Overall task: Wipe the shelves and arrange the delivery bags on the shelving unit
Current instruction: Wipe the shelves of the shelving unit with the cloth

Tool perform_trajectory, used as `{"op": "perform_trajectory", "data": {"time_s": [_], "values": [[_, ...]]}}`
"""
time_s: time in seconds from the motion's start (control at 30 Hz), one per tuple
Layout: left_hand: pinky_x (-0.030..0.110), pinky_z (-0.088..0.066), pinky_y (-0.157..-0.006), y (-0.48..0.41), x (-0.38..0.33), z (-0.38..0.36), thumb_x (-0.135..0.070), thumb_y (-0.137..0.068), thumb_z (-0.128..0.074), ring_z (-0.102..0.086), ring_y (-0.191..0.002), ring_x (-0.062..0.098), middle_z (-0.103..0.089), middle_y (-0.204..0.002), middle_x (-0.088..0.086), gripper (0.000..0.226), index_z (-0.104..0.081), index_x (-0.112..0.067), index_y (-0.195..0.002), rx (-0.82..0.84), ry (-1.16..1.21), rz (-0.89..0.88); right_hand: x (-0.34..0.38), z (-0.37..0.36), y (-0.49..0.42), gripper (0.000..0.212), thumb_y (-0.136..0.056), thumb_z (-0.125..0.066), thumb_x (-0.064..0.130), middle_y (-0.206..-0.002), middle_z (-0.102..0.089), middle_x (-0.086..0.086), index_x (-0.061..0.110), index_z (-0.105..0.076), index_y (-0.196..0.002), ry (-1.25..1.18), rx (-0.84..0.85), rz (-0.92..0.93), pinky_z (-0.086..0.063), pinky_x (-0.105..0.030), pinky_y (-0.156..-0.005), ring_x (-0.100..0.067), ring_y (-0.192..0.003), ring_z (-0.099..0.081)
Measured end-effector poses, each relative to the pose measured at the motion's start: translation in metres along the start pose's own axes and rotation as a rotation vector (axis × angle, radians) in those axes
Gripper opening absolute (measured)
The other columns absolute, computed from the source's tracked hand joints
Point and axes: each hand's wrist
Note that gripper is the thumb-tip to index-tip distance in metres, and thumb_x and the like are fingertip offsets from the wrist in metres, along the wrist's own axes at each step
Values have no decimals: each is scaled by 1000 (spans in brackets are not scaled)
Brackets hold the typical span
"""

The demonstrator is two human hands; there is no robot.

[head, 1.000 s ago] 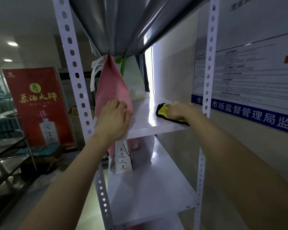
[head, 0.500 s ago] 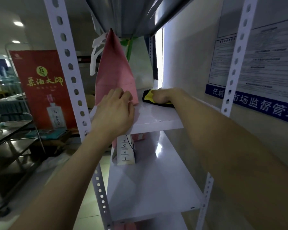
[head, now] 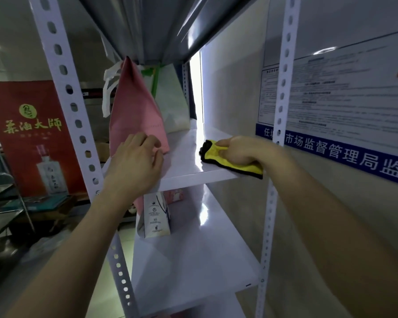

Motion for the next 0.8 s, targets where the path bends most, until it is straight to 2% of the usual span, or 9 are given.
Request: {"op": "perform_trajectory", "data": {"time_s": [0.1,0.2,0.3,0.37,0.47,0.57,0.7,0.8], "values": [[46,-50,-79,0,2,0,-26,-103,-52,-58,-96,32,-64,-108,12,29,-71,-8,-115,-31,-11,-19,-4,9,-48,54,-114,-32,33,-174,-19,-4,35,-18,-167,63,26,-42,-27,-44,-122,-33,-156,-26],[44,-48,-77,1,0,1,-26,-101,-52,-58,-93,30,-64,-104,10,28,-72,-8,-111,-35,-24,-17,1,10,-105,57,-113,-29,42,-175,-17,-2,37,-13,-167,77,53,-36,-27,-45,-122,-32,-157,-26],[45,-49,-80,0,-1,2,-26,-103,-52,-56,-95,28,-64,-106,8,26,-71,-10,-112,-24,-15,-1,6,3,-155,72,-97,-27,61,-174,-19,0,44,-10,-166,117,100,29,-29,-51,-123,-34,-155,-29],[43,-48,-81,0,-1,2,-26,-105,-55,-56,-99,27,-63,-108,7,24,-70,-10,-114,-26,-18,17,3,-4,-170,75,-95,-25,61,-173,-22,0,43,-13,-166,121,108,44,-29,-53,-123,-34,-154,-31],[43,-48,-81,0,-3,4,-26,-105,-57,-56,-100,27,-63,-109,8,22,-69,-10,-116,-37,-33,14,7,-4,-134,61,-108,-27,46,-172,-25,-3,34,-18,-167,83,52,11,-28,-49,-123,-32,-155,-30],[44,-49,-80,0,-3,4,-25,-105,-58,-58,-100,29,-64,-107,9,22,-70,-9,-112,-73,-48,22,10,1,-90,57,-111,-30,33,-171,-29,-7,29,-23,-167,54,41,-1,-31,-46,-122,-32,-153,-33],[44,-52,-73,4,-12,10,-23,-107,-54,-62,-90,27,-67,-101,9,20,-67,-9,-114,-182,-19,-10,6,-2,-34,58,-109,-29,33,-173,-25,0,37,-21,-166,57,-41,-15,-24,-51,-124,-31,-155,-31],[45,-51,-70,10,-17,18,-13,-106,-54,-61,-87,28,-67,-99,10,19,-67,-6,-118,-278,17,-108,3,-11,-2,59,-107,-32,28,-172,-28,-3,41,-24,-164,6,-89,8,-25,-46,-121,-32,-154,-32]]}}
Point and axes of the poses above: each hand's wrist, its own y-axis away from the middle knuckle, its own z-axis out of the back of the hand, x = y × z
